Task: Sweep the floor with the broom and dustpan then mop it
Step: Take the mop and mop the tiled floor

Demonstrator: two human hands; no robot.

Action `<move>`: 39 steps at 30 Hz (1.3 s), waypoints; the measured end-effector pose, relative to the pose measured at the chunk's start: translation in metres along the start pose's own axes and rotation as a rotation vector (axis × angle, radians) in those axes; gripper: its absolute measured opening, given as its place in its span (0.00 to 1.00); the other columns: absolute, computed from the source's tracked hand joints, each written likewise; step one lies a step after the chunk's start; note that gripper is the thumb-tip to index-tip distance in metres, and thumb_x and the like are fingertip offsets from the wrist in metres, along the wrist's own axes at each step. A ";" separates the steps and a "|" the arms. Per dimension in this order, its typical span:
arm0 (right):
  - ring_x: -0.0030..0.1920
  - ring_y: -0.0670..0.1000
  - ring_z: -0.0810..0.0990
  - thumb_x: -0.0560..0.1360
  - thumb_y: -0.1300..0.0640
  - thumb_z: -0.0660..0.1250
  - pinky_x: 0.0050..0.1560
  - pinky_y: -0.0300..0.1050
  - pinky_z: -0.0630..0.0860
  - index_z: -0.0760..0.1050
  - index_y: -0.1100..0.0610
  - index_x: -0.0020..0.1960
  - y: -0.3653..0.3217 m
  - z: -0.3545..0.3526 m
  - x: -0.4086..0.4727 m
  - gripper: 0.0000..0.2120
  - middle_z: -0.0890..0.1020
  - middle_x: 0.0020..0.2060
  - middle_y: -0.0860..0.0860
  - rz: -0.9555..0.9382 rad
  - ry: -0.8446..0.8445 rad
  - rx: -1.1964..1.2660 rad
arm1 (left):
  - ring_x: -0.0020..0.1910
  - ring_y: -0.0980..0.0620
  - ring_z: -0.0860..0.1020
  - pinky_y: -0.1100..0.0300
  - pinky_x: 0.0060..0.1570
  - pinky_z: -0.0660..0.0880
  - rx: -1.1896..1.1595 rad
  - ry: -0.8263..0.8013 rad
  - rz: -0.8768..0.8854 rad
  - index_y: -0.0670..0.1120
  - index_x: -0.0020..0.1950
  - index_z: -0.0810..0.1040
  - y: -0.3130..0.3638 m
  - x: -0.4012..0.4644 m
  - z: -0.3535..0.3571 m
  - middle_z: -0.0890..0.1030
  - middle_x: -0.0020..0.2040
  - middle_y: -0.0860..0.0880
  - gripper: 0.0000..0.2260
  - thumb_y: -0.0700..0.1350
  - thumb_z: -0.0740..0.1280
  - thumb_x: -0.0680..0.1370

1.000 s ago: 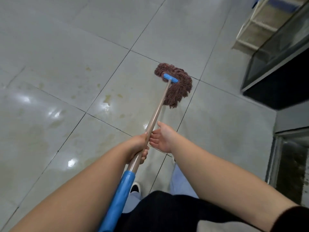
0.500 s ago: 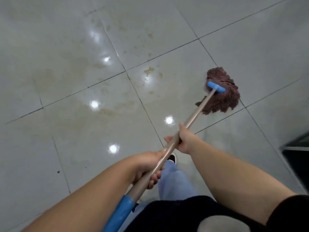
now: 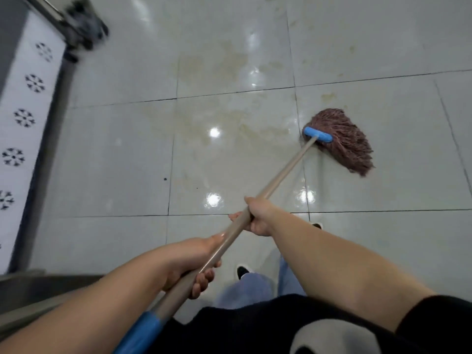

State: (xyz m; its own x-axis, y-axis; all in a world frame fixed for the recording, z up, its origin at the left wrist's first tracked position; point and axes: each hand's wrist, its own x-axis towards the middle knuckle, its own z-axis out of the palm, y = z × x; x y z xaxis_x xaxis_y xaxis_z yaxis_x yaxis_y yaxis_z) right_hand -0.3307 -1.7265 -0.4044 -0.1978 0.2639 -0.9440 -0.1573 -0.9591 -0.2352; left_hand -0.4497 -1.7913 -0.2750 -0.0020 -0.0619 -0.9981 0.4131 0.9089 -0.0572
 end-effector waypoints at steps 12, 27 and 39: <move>0.14 0.51 0.74 0.81 0.52 0.55 0.16 0.37 0.72 0.60 0.56 0.69 0.046 0.056 0.014 0.18 0.77 0.35 0.58 0.049 0.196 -0.055 | 0.15 0.56 0.61 0.71 0.20 0.63 -0.088 -0.046 0.012 0.45 0.41 0.63 -0.053 0.024 -0.023 0.64 0.19 0.51 0.24 0.67 0.49 0.77; 0.18 0.50 0.74 0.81 0.49 0.55 0.21 0.39 0.72 0.66 0.62 0.44 -0.064 -0.013 0.012 0.17 0.77 0.21 0.56 -0.072 0.121 0.476 | 0.13 0.55 0.64 0.72 0.19 0.64 -0.044 0.062 0.117 0.45 0.35 0.65 0.126 0.045 0.016 0.66 0.18 0.50 0.26 0.68 0.51 0.75; 0.27 0.50 0.69 0.81 0.51 0.56 0.17 0.32 0.70 0.66 0.60 0.38 -0.299 -0.184 0.033 0.17 0.71 0.31 0.55 -0.071 0.192 0.367 | 0.12 0.57 0.61 0.74 0.17 0.61 -0.396 -0.036 0.195 0.45 0.34 0.64 0.386 0.037 0.124 0.64 0.17 0.51 0.27 0.68 0.51 0.76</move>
State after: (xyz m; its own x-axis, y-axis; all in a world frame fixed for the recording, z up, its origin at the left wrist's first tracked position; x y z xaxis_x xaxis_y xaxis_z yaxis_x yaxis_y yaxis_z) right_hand -0.1122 -1.4502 -0.4077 0.0040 0.2710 -0.9626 -0.5052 -0.8301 -0.2358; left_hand -0.1773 -1.4941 -0.3306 0.0758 0.1185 -0.9901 0.0219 0.9925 0.1205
